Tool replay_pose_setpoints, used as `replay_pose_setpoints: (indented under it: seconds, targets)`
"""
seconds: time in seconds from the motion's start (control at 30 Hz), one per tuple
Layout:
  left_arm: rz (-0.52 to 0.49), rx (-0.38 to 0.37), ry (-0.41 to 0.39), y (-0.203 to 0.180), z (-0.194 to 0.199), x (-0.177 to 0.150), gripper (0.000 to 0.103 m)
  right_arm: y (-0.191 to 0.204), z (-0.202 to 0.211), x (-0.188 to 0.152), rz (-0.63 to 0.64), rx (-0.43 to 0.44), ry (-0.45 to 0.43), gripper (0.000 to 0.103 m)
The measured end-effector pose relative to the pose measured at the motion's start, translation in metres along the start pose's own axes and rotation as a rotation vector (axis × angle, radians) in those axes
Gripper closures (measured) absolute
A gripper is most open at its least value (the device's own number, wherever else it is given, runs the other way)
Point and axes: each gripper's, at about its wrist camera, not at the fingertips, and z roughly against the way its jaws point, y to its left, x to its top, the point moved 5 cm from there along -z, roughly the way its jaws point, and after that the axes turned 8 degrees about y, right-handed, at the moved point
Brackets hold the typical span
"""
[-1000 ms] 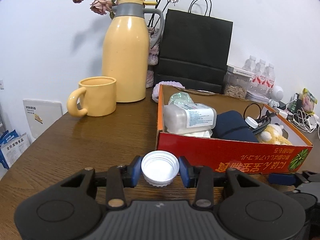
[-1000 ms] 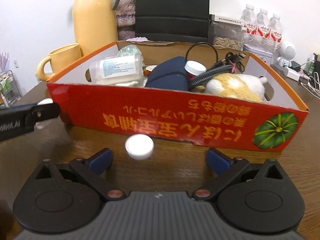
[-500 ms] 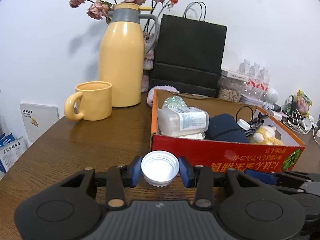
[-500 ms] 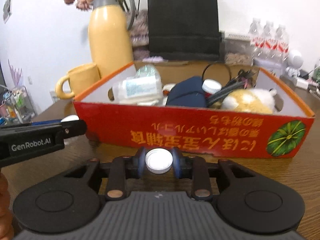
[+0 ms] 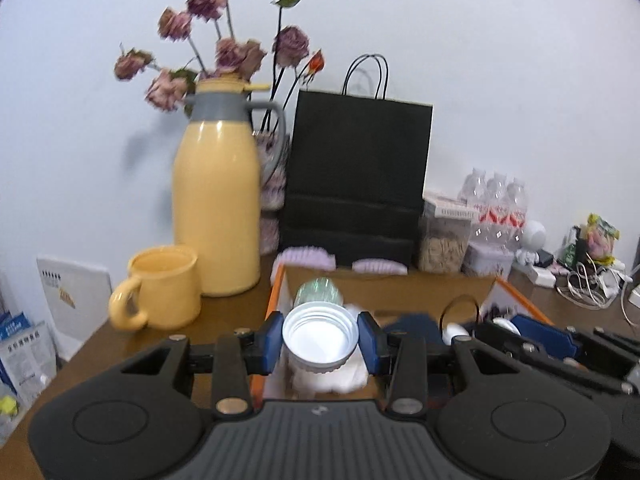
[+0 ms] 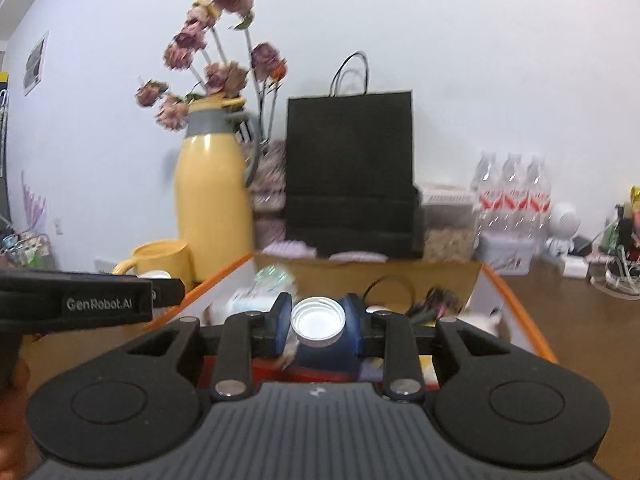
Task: Organize objects
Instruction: 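Carry the cap toward the box with the left tool while the right tool grasps the last small cap, then open both tools over the box to drop the caps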
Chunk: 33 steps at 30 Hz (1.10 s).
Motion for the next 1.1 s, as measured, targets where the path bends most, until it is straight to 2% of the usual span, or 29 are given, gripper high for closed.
replay_pose_setpoints:
  seconds: [0.37, 0.57, 0.6, 0.67, 0.7, 0.77, 0.83, 0.87, 0.93, 1.1]
  targets:
    - [0.023, 0.037, -0.021, -0.022, -0.072, 0.04, 0.064, -0.049, -0.052, 0.018, -0.03, -0.105, -0.062, 0.074]
    - [-0.003, 0.028, 0.005, -0.028, -0.095, 0.041, 0.064, -0.062, -0.067, 0.013, -0.024, -0.105, -0.022, 0.074]
    - [-0.01, 0.022, 0.013, -0.029, -0.096, 0.039, 0.063, -0.064, -0.069, 0.012, -0.022, -0.101, -0.012, 0.074]
    - [-0.026, 0.02, 0.027, -0.032, -0.098, 0.035, 0.043, -0.065, -0.068, 0.01, -0.02, -0.099, -0.002, 0.074]
    - [-0.031, 0.018, 0.025, -0.032, -0.098, 0.033, 0.038, -0.065, -0.067, 0.01, -0.019, -0.098, -0.001, 0.07]
    - [-0.036, 0.017, 0.015, -0.033, -0.095, 0.03, 0.015, -0.066, -0.065, 0.009, -0.022, -0.096, 0.005, 0.055]
    - [-0.034, 0.007, 0.002, -0.032, -0.092, 0.029, 0.0, -0.067, -0.061, 0.008, -0.024, -0.091, 0.007, 0.031]
    - [-0.03, 0.001, -0.007, -0.033, -0.09, 0.029, 0.0, -0.067, -0.059, 0.008, -0.022, -0.088, 0.005, 0.026]
    - [-0.027, -0.009, -0.018, -0.033, -0.086, 0.028, 0.0, -0.067, -0.054, 0.008, -0.018, -0.092, -0.009, 0.002]
    - [-0.027, -0.009, -0.021, -0.032, -0.082, 0.029, 0.0, -0.068, -0.044, 0.009, -0.017, -0.108, -0.03, 0.0]
